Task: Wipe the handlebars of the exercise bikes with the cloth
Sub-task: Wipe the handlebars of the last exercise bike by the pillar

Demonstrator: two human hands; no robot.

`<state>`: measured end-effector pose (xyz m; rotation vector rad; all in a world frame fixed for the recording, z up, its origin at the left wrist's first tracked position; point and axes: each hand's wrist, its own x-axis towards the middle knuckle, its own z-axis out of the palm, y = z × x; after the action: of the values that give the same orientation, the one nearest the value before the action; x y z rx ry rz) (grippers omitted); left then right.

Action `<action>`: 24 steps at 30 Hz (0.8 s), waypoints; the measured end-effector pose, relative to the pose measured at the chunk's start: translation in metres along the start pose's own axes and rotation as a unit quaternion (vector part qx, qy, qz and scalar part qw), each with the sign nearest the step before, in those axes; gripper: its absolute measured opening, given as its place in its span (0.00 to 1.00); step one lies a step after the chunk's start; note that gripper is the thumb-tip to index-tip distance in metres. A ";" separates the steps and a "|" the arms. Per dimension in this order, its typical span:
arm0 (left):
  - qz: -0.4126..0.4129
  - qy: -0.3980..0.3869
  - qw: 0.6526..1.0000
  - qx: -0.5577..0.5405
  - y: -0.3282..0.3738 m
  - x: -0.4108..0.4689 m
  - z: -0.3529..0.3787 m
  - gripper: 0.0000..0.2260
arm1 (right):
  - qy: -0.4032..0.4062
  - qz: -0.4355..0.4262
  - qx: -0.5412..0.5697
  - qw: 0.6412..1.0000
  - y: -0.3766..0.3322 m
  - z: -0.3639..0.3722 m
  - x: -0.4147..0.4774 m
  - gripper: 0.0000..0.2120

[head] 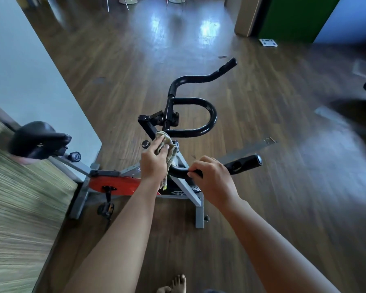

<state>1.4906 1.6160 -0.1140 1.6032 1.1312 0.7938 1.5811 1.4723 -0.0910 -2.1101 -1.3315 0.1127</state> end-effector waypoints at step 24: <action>-0.012 -0.010 1.000 0.024 -0.004 0.002 -0.001 0.19 | -0.052 -0.016 -0.044 0.998 -0.003 -0.013 -0.001 0.06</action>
<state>1.4892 1.6181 -0.1176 1.6306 1.1597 0.7380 1.5834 1.4666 -0.0794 -2.1803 -1.4551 0.1536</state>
